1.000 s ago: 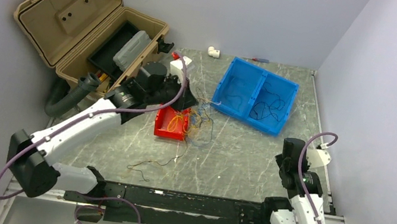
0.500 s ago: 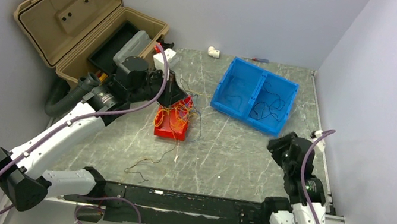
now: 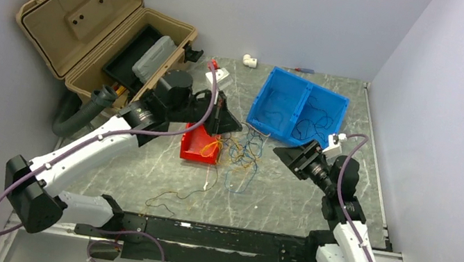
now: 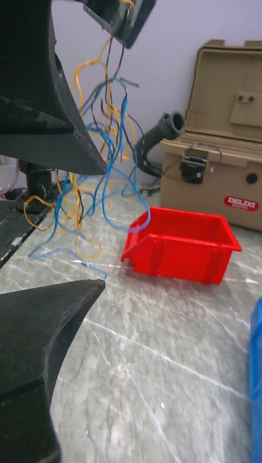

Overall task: Untangle the cables
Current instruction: Untie the cable.

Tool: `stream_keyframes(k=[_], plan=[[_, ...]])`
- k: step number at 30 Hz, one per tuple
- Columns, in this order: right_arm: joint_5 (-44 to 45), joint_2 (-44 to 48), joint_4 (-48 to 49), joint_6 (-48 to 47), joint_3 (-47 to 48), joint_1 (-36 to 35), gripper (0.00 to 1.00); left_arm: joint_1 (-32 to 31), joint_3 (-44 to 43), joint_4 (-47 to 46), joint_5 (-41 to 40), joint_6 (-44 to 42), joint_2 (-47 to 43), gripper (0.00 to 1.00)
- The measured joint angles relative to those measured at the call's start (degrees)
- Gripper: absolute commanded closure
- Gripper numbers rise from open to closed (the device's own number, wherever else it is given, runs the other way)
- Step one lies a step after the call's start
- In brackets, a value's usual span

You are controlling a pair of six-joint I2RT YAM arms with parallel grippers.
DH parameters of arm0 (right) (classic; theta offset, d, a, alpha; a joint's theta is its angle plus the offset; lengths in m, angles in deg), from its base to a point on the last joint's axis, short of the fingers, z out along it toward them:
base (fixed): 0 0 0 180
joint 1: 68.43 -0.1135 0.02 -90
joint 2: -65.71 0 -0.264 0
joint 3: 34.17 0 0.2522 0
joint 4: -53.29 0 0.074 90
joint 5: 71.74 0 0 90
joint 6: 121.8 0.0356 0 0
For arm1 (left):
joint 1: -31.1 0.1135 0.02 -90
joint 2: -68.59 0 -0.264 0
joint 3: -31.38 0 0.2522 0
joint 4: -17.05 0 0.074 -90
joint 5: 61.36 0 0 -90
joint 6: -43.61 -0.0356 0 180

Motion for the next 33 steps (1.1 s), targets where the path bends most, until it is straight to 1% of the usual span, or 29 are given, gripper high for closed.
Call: stream_keyframes(k=[4, 7, 11, 16, 20, 25, 28, 33], plan=[[-3.0, -0.7, 2.5, 1.4, 0.0, -0.3, 0.33, -2.4, -0.9, -0.2, 0.2, -0.1, 2.4, 1.00], [-4.7, -1.6, 4.5, 4.6, 0.1, -0.3, 0.34, -3.5, -1.3, -0.2, 0.1, -0.3, 3.0, 1.00], [-4.5, -1.2, 1.2, 5.2, 2.1, -0.3, 0.34, -4.3, -1.8, -0.2, -0.1, -0.6, 3.5, 1.00], [-3.2, 1.7, -4.1, 0.3, 5.7, -0.3, 0.36, -4.5, -2.8, -0.2, -0.3, -0.6, 4.8, 1.00], [-3.5, 4.0, -5.9, -5.5, 6.2, -0.3, 0.38, -4.5, -4.5, 0.3, -0.6, -0.6, 6.5, 1.00], [-5.5, 5.9, -5.9, -11.0, 6.2, -0.3, 0.39, -4.6, -5.6, 0.4, -0.8, -0.6, 7.6, 1.00], [-6.9, 5.9, -5.4, -12.7, 6.2, -0.3, 0.41, -4.6, -5.7, 0.5, -1.2, -0.6, 7.8, 1.00], [-7.3, 4.2, -5.4, -12.5, 6.2, -0.3, 0.43, -4.7, -5.7, 0.6, -1.7, -0.6, 8.0, 1.00]])
